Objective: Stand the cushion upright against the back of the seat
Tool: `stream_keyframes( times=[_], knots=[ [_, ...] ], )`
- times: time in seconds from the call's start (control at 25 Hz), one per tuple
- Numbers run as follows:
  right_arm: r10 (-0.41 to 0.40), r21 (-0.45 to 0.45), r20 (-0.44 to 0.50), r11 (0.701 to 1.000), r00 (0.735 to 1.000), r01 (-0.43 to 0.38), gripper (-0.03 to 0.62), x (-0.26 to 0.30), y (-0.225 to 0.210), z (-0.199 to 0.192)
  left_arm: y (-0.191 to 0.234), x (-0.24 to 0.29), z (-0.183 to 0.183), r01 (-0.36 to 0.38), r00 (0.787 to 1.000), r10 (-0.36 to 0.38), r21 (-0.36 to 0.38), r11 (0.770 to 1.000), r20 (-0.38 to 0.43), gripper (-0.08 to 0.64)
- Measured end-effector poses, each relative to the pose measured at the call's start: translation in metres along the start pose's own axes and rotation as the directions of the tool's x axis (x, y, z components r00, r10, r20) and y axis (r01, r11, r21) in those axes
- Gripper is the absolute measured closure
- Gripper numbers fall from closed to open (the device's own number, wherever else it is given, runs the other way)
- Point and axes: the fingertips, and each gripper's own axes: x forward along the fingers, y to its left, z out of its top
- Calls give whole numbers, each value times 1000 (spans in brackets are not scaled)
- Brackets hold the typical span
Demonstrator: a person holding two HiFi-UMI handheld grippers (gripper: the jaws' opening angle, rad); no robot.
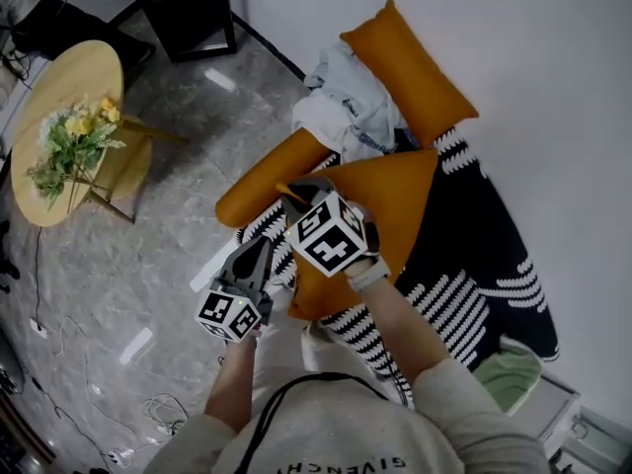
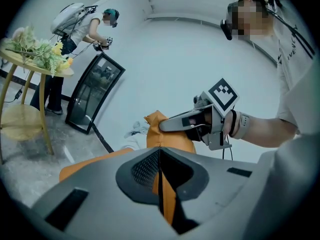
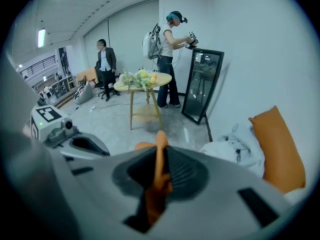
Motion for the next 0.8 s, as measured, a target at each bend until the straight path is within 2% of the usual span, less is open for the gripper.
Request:
stream_keyframes(
  times=[0.24,0.44,0.64,0.8],
  knots=[
    [-82,67,78,995,994,77,532,-45,-12,-12,-28,-9,-13,42,999,-42,29,999,-1,535],
    [-166,156,121,977,979,147,532,-90,-30,-29,-50,-13,-21,85,996,-85,23,996,-7,535],
    [-268,219,147,947,952,233,534,-134,-48,-48,-71,-15,-37,139,990,-139,-9,990,-27,535],
    [-358,243,175,918,917,312,540,-166,-59,-61,-82,-20,-54,164,985,-164,-10,986,-61,535]
  ],
)
